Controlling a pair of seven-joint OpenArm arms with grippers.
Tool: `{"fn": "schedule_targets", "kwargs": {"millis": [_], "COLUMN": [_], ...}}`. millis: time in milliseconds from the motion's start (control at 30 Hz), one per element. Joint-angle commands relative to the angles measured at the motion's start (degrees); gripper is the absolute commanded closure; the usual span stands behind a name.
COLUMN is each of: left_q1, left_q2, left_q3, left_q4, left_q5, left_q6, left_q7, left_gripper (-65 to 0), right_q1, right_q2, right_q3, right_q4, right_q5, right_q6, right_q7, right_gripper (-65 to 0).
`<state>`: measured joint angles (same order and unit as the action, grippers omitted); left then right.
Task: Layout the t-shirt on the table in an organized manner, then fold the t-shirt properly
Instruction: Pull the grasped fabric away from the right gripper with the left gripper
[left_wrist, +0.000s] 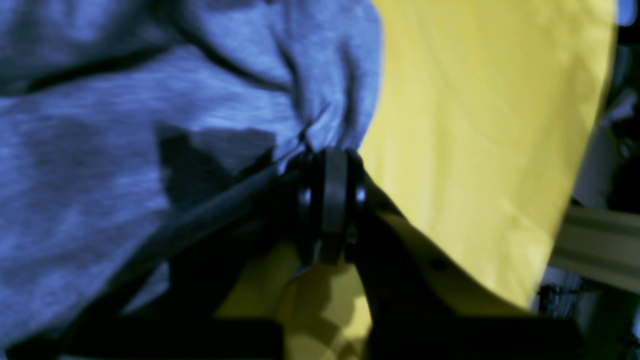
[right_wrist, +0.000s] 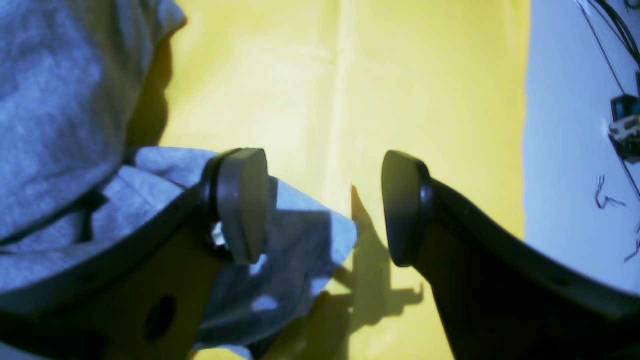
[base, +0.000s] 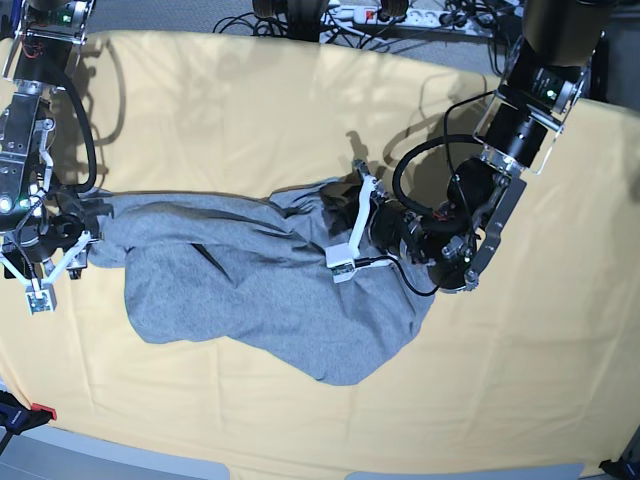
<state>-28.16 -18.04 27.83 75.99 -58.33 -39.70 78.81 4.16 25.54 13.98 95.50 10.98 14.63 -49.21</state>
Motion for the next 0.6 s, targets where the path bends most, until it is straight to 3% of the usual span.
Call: {"fn": "schedule_targets", "kwargs": {"millis": [0,133,400,567], "left_q1": [-2.69,-5.27,-9.09,-11.80], "left_q2": [-0.24,-0.39,-0.76,-4.96], "left_q3": [-0.28,-0.28,-0.26,-0.26], "left_q4": [1.60,2.51,2.51,2.51], "left_q5": [-3.34,-6.51,-3.43,-2.82], "left_q6": [-0.30,-0.30,-0.30,-0.30], "left_q7": [0.00,1.19,1.19,1.19], "left_gripper": [-1.2,0.0,0.0,0.0], "right_q1": [1.22,1.22,1.22,1.22], "right_q2": [1.14,1.14,1.33,2.99], "right_q3": [0.28,0.28,0.28,0.28], "right_q4": [0.87,0.87,0.87,0.87], "right_q5": [-0.24,-0.26,-0.24,3.78], "right_q6": [-0.11,0.00,1.42,1.09], "right_q7": [0.90,-0.22,-3.82,-9.94], "right_gripper": [-37.7,-37.7,-37.7,-37.7]}}
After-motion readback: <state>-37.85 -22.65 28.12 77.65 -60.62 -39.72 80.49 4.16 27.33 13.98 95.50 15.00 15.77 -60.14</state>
